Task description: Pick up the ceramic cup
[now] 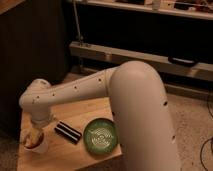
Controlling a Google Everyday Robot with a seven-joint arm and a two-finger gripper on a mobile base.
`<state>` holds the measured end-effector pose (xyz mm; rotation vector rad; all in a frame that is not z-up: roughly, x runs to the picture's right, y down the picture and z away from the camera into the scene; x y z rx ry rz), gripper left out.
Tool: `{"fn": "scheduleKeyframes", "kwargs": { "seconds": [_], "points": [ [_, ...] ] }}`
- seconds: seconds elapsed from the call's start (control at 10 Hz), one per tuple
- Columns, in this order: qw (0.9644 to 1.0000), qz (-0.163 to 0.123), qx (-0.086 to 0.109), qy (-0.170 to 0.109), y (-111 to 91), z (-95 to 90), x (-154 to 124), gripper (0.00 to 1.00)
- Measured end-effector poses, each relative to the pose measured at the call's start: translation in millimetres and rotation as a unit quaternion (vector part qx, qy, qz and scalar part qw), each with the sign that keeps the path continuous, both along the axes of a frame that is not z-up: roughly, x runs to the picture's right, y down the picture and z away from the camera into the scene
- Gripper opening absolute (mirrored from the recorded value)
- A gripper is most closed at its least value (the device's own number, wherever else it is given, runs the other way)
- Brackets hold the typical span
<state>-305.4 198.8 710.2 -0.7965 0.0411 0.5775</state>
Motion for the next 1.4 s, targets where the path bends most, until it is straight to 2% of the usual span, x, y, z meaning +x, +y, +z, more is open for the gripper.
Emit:
{"fn": "scheduleKeyframes", "kwargs": {
  "seconds": [0.1, 0.5, 0.7, 0.8, 0.9, 1.2, 1.3, 1.4],
  "points": [
    [0.9999, -0.009, 0.004, 0.006, 4.9, 3.9, -1.6, 0.76],
    [0.9995, -0.025, 0.004, 0.018, 23.0, 13.6, 0.0, 0.35],
    [0.9995, -0.029, 0.003, 0.014, 21.6, 11.6, 4.0, 0.16],
    [0.9997, -0.025, 0.001, -0.001, 14.8, 3.8, 7.6, 0.05],
    [0.9997, -0.015, 0.001, -0.018, 4.6, -5.5, 10.6, 0.00],
    [0.9972, 0.006, -0.007, -0.074, -35.8, -45.6, 16.1, 0.00],
    [0.9949, 0.010, -0.021, -0.098, -47.9, -57.6, 17.5, 0.00],
    [0.9893, 0.014, -0.046, -0.138, -57.2, -68.2, 16.3, 0.00]
  ]
}}
